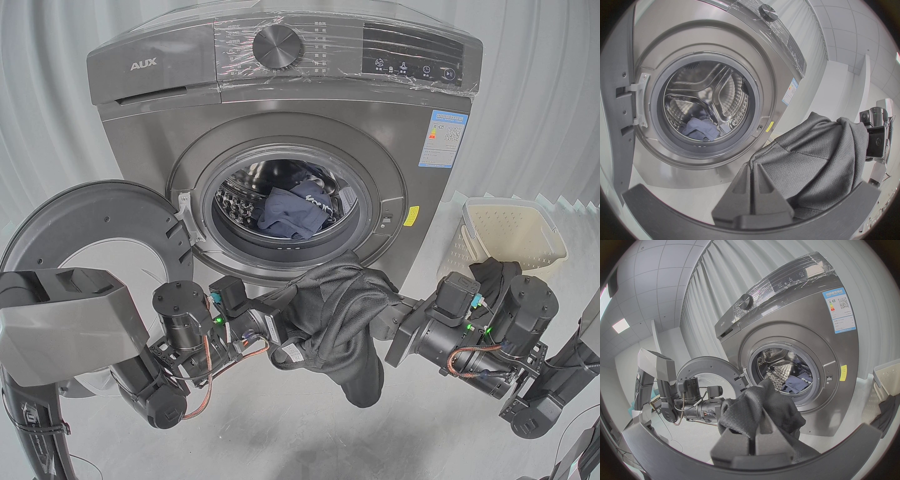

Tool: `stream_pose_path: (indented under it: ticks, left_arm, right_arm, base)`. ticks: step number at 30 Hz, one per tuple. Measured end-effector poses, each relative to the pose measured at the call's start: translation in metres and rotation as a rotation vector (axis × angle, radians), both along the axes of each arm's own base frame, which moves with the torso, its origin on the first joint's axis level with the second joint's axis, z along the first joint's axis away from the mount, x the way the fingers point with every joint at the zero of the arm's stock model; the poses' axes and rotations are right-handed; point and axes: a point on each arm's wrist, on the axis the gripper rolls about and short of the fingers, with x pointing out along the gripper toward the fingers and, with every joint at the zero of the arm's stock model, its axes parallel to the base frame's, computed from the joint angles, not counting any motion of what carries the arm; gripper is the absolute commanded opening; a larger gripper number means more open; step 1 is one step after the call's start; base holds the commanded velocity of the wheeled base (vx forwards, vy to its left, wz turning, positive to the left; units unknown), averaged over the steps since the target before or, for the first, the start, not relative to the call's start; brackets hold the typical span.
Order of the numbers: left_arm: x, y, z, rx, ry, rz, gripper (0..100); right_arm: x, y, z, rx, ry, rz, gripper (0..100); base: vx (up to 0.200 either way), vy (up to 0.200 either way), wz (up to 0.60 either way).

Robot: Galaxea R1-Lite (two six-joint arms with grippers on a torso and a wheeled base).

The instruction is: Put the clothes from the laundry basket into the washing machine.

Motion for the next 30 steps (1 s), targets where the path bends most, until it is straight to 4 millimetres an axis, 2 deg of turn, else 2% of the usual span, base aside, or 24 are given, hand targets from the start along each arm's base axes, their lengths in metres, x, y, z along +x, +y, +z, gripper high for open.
stream_pose_path:
  ticks: [6,17,21,22,30]
  left_arm:
    - [-0.011,0.011,0.006,0.004,0.015,0.008,0]
    - [-0.041,0.052,0.019,0.018,0.055,0.065,0]
    - [-0.049,0.058,0.021,0.019,0.059,0.064,0]
    - [-0.051,0.058,0.022,0.020,0.061,0.055,100]
    - [-0.058,0.043,0.017,0.019,0.085,-0.076,100]
  right_arm:
    - [0.000,-0.001,-0.001,-0.003,0.004,-0.003,0]
    - [0.002,-0.003,-0.001,-0.006,0.002,-0.017,0]
    - [0.001,-0.002,-0.001,-0.005,0.002,-0.011,0]
    - [0.001,-0.001,-0.001,-0.005,0.001,-0.010,0]
    - [0.001,0.000,0.000,-0.003,-0.002,-0.004,0]
  base:
    - [0.000,0.000,0.00]
    - [0.000,0.000,0.00]
    - [0.000,0.000,0.00]
    - [0.000,0.000,0.00]
    - [0.000,0.000,0.00]
